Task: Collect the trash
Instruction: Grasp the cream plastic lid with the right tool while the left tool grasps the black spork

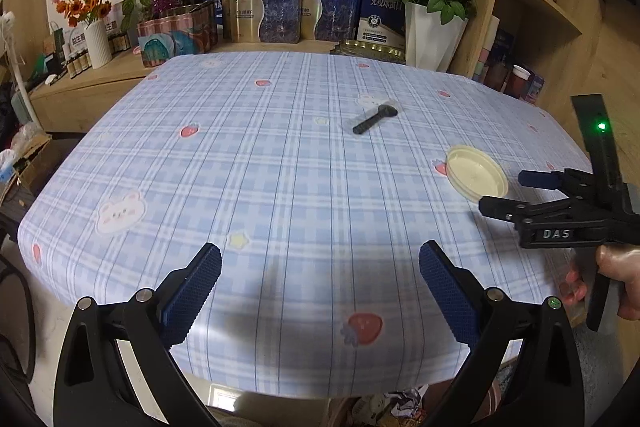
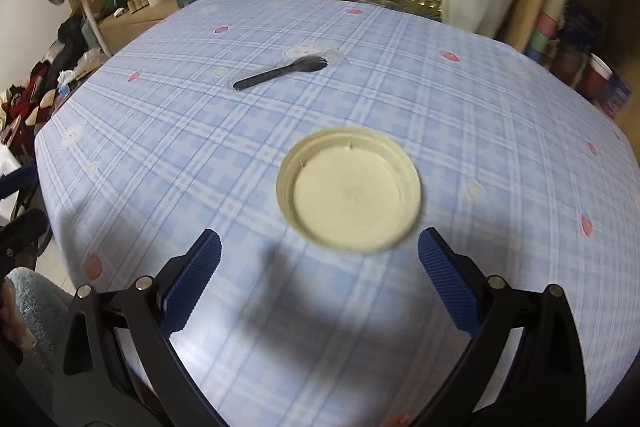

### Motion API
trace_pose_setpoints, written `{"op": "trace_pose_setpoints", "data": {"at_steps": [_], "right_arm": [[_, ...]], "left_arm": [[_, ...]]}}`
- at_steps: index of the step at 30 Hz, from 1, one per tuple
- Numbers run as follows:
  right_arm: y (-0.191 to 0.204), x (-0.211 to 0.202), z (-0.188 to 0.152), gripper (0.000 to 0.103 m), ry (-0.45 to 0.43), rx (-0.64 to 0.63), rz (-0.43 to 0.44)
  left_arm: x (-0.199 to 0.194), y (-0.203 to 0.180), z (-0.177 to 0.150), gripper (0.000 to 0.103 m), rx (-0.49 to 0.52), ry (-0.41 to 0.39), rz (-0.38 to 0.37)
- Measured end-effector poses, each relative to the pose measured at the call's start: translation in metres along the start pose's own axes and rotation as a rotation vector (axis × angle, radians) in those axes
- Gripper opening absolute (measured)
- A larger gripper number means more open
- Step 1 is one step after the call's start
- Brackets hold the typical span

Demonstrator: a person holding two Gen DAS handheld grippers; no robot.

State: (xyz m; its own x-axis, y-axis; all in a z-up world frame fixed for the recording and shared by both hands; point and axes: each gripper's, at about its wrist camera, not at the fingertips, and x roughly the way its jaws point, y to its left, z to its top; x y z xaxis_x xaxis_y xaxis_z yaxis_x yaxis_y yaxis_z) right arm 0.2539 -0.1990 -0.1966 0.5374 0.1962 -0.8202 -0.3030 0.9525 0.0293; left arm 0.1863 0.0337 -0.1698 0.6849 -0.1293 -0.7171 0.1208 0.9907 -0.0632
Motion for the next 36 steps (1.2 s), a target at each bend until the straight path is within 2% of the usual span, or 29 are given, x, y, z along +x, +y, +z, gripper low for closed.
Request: {"op": "trace_pose_setpoints", "data": {"at_steps": [7, 11, 14, 17, 25, 31, 34, 36], "right_arm": [[0.0, 0.025, 0.018, 0.097, 0.01, -0.076, -0.084], [-0.007, 0.034, 0.02, 0.097, 0.024, -0.058, -0.047], [-0.009, 0.038, 0.02, 0.098, 0.024, -0.059, -0.051], [-0.014, 0.041, 0.019, 0.09, 0.039, -0.049, -0.025], [-0.029, 0.042, 0.017, 0.091, 0.039, 0.026, 0.046], [-0.028, 0.038, 0.014, 0.086, -0.003, 0.011, 0.064], [-0.027, 0.027, 0.013, 0.086, -0.08, 0.003, 0.035], [-0.034, 0.02, 0.011, 0.086, -0.13, 0.047, 0.025]], "left_arm": [[0.015, -0.003, 0.016, 0.097, 0.034, 0.0, 0.001], [0.024, -0.005, 0.023, 0.097, 0.057, 0.0, -0.004], [0.031, -0.007, 0.028, 0.097, 0.065, 0.005, -0.012], [0.04, -0.01, 0.035, 0.097, 0.071, 0.013, -0.028], [0.065, -0.023, 0.054, 0.097, 0.124, 0.026, -0.075], [0.088, -0.032, 0.068, 0.097, 0.144, 0.042, -0.105], [0.102, -0.038, 0.077, 0.097, 0.167, 0.05, -0.122], [0.112, -0.041, 0.084, 0.097, 0.182, 0.055, -0.136]]}}
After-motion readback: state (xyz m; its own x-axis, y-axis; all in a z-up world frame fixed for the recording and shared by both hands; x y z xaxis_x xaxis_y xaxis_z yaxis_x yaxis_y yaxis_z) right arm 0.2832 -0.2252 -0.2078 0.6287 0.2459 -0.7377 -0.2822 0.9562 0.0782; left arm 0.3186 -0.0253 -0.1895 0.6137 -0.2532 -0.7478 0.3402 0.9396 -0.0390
